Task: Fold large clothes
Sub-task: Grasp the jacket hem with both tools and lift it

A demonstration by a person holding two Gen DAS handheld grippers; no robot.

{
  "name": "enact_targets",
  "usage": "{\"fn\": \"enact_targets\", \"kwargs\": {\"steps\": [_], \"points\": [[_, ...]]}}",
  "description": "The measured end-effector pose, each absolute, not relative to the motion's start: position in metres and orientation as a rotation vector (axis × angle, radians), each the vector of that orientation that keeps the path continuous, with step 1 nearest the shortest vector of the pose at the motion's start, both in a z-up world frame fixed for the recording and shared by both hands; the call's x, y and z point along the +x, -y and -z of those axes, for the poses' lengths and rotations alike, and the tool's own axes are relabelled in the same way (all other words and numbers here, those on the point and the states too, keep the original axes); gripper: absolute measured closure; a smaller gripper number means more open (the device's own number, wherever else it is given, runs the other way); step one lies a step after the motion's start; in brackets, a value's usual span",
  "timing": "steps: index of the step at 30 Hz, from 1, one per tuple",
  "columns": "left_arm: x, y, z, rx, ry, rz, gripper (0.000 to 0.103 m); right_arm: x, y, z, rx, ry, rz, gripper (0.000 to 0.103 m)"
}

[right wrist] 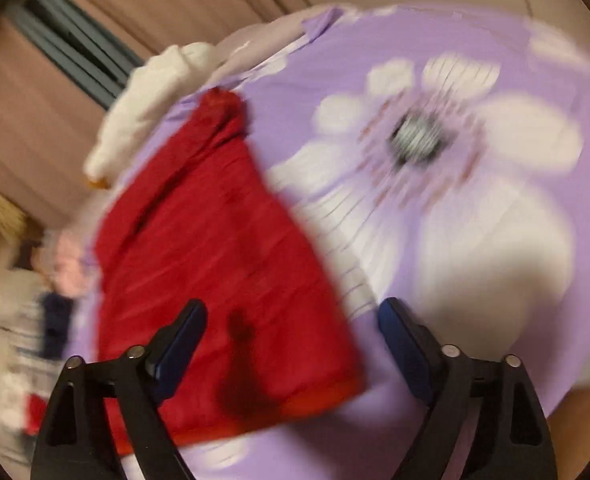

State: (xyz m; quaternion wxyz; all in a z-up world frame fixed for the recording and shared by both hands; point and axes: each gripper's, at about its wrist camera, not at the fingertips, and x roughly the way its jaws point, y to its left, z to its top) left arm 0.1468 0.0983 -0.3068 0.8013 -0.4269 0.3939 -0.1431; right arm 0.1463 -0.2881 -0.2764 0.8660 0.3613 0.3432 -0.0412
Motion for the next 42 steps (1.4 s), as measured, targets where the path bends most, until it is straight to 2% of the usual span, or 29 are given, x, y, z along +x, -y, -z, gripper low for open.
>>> {"fn": "enact_targets", "kwargs": {"steps": [5, 8, 9, 10, 12, 14, 15, 16, 20, 25, 42], "points": [[0.162, -0.047, 0.305, -0.94, -0.904, 0.399, 0.017, 0.166, 0.244, 0.284, 0.869, -0.761, -0.122, 0.013], [0.173, -0.031, 0.309, -0.983, -0.906, 0.409, 0.017, 0.179, 0.231, 0.281, 0.787, -0.735, -0.063, 0.013], [0.177, -0.029, 0.312, -0.984, -0.902, 0.368, 0.028, 0.184, 0.23, 0.282, 0.766, -0.729, -0.049, 0.013], [0.182, -0.029, 0.313, -0.96, -0.899, 0.303, 0.047, 0.189, 0.228, 0.283, 0.747, -0.726, -0.04, 0.013], [0.189, -0.027, 0.315, -0.905, -0.901, 0.24, 0.06, 0.198, 0.228, 0.282, 0.698, -0.717, -0.028, 0.015], [0.188, -0.028, 0.317, -0.865, -0.876, 0.221, 0.07, 0.199, 0.224, 0.282, 0.61, -0.706, 0.03, 0.029], [0.187, -0.026, 0.318, -0.842, -0.864, 0.214, 0.075, 0.197, 0.222, 0.284, 0.554, -0.7, 0.068, 0.045], [0.185, -0.026, 0.319, -0.816, -0.847, 0.21, 0.077, 0.194, 0.22, 0.286, 0.5, -0.686, 0.094, 0.053], [0.184, -0.018, 0.315, -0.727, -0.826, 0.18, 0.079, 0.188, 0.213, 0.287, 0.365, -0.651, 0.147, 0.058], [0.19, -0.016, 0.316, -0.635, -0.822, 0.125, 0.081, 0.191, 0.214, 0.285, 0.342, -0.662, 0.143, 0.061], [0.188, -0.013, 0.317, -0.559, -0.793, 0.092, 0.079, 0.185, 0.212, 0.288, 0.302, -0.652, 0.115, 0.062]]}}
